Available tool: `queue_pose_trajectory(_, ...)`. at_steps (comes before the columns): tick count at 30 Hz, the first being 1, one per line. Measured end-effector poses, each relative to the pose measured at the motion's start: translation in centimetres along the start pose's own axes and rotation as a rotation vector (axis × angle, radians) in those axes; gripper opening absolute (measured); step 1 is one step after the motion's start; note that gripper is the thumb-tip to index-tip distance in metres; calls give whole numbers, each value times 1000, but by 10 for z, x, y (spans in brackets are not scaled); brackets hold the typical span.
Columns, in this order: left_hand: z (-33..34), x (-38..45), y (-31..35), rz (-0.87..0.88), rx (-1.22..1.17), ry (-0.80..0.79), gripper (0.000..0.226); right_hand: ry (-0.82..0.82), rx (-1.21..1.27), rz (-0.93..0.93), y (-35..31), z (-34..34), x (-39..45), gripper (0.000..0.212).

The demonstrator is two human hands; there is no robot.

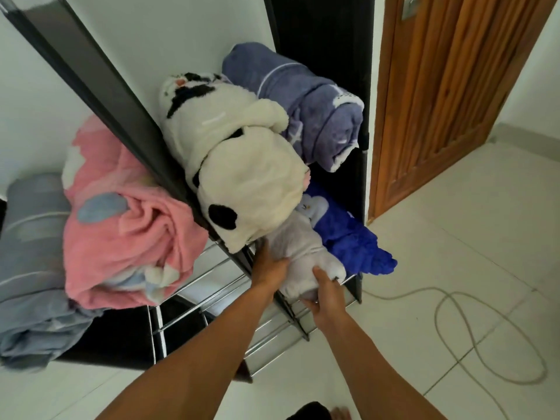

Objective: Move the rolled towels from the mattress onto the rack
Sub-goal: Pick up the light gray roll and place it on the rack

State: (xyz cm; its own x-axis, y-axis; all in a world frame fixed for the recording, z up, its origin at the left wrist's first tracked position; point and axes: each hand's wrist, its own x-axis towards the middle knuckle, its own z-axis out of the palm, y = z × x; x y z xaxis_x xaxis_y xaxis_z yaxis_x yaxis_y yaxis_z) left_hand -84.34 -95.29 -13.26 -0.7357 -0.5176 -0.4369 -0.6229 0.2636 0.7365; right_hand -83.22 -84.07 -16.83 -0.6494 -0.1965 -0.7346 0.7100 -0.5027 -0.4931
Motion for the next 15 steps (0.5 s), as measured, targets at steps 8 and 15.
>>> queue_pose_trajectory(8, 12, 2, -1, -81, 338, -74, 56, -151, -481, 152, -2, -17, 3, 42)
queue_pose_trajectory(15, 10, -57, -10, -45, 281, -58, 60, -82, -598, 46, -26, -69, -45, 37)
